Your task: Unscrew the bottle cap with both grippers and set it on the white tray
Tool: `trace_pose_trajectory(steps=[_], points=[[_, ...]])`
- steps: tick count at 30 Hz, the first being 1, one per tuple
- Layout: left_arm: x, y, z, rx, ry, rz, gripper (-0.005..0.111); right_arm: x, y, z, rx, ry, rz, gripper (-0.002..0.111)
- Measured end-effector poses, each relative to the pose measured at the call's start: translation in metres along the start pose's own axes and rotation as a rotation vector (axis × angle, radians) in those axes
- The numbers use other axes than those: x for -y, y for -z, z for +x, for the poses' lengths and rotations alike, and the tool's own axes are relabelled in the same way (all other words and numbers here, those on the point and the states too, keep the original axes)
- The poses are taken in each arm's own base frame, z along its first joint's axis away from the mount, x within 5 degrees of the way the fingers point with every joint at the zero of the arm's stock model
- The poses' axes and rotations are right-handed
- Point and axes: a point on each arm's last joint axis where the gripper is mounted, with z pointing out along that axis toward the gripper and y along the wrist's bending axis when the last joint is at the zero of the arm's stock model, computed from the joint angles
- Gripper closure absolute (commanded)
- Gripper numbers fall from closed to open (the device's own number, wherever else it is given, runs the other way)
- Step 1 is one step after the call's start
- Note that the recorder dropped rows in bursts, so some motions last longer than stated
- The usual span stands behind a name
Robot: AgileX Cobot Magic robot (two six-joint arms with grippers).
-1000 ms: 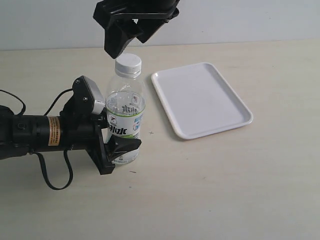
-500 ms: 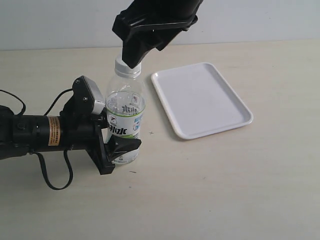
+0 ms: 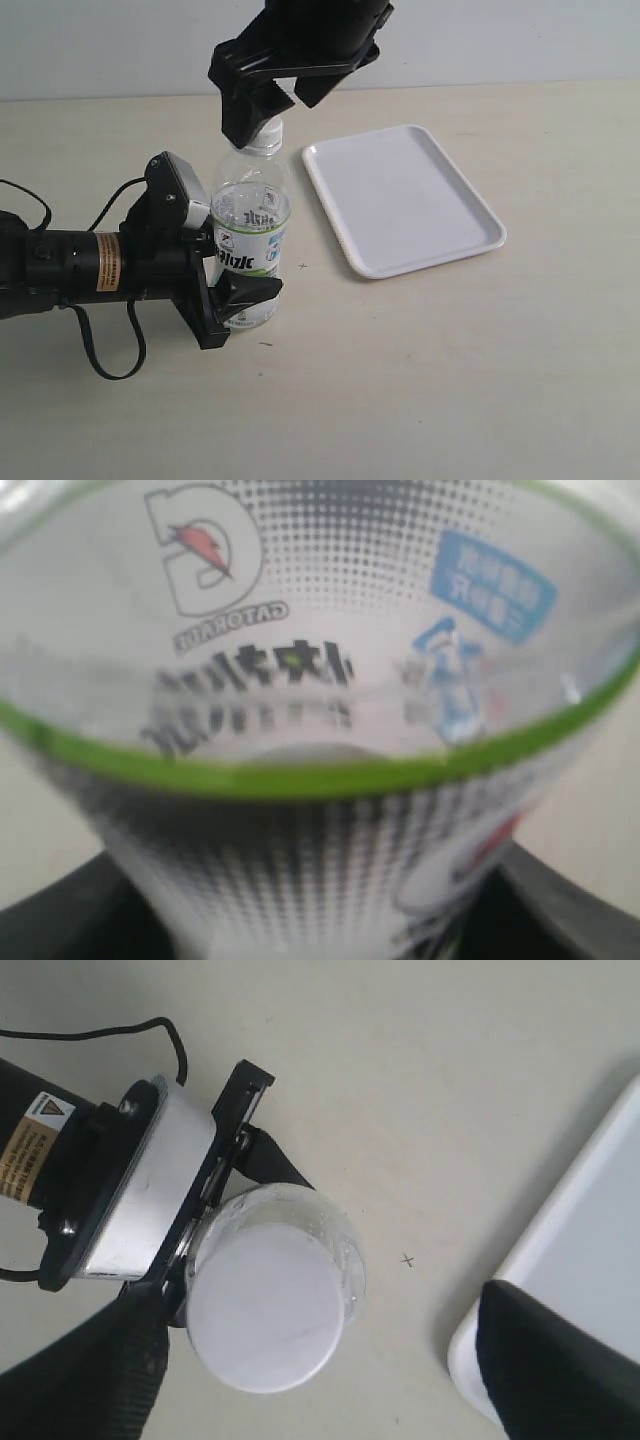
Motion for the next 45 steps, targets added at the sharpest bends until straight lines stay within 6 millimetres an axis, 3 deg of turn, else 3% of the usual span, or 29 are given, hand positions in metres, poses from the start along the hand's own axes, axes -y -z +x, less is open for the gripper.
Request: trace_pose_trajectory(steps=[3,8,15,25,30,45], points=[[0.000,0.000,0.000,0.000,0.000,0.000,0.107,0.000,0.000,0.000,0.000,0.011,0.000,0.032],[0.000,0.000,0.000,0.000,0.000,0.000,0.107,0.000,0.000,0.000,0.001,0.022,-0.002,0.048],[0.000,0.000,0.000,0.000,0.000,0.000,0.107,-0.004,0.000,-0.003,0.033,0.010,-0.041,0.042],[0.000,0.000,0.000,0.000,0.000,0.000,0.107,-0.004,0.000,-0.003,0.038,0.010,-0.041,0.041],[0.000,0.000,0.000,0.000,0.000,0.000,0.107,0.000,-0.016,-0.003,0.000,-0.003,-0.051,0.042],[0.000,0.000,0.000,0.000,0.000,0.000,0.107,0.000,-0.017,0.000,-0.035,0.018,-0.055,0.055]])
